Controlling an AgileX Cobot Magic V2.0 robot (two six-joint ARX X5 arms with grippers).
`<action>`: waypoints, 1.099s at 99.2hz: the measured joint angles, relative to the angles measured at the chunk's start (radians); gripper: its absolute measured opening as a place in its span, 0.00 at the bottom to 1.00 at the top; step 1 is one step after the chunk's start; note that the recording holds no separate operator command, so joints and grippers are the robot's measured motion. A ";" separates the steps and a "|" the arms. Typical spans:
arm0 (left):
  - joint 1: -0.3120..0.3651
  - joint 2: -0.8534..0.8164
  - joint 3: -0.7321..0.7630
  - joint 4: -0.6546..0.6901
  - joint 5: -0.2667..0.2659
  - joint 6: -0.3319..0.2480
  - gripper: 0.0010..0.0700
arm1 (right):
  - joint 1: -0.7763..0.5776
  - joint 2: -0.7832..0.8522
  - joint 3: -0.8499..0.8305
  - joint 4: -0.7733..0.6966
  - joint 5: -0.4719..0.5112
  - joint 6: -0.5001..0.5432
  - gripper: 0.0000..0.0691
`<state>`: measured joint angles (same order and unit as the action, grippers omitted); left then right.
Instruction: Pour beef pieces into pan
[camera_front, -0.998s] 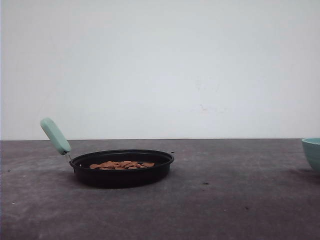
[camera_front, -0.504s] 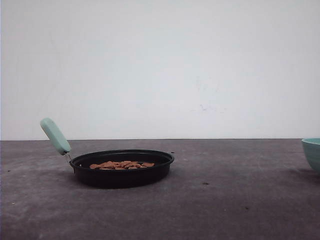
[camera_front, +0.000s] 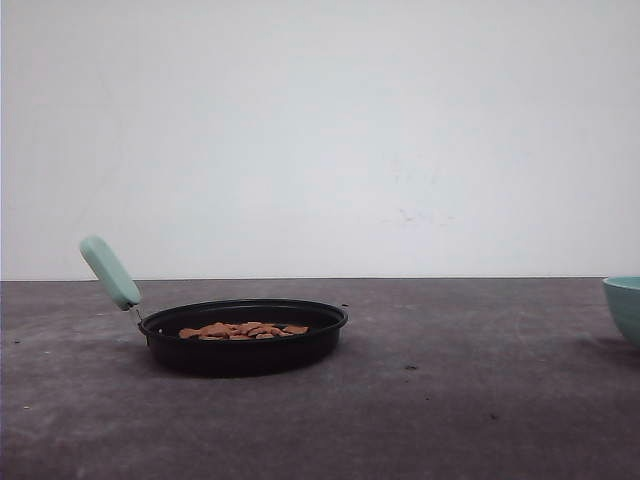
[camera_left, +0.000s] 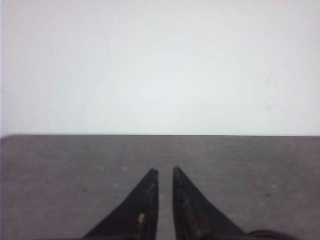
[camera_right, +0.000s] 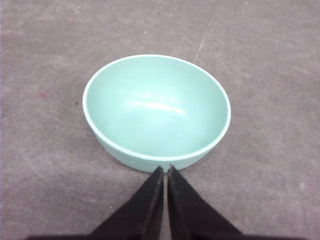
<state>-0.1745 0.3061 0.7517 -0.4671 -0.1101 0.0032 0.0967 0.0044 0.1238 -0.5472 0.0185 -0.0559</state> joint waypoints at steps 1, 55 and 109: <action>0.002 -0.008 -0.017 0.004 0.000 0.007 0.02 | 0.000 0.000 0.000 0.001 0.000 0.000 0.01; 0.028 -0.301 -0.584 -0.040 0.000 -0.078 0.02 | 0.000 0.000 0.000 0.037 0.004 0.000 0.01; 0.030 -0.302 -0.616 -0.085 0.033 -0.078 0.02 | 0.000 0.000 0.000 0.037 0.004 0.000 0.01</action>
<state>-0.1448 0.0044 0.1352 -0.5522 -0.0769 -0.0746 0.0967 0.0044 0.1238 -0.5098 0.0227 -0.0559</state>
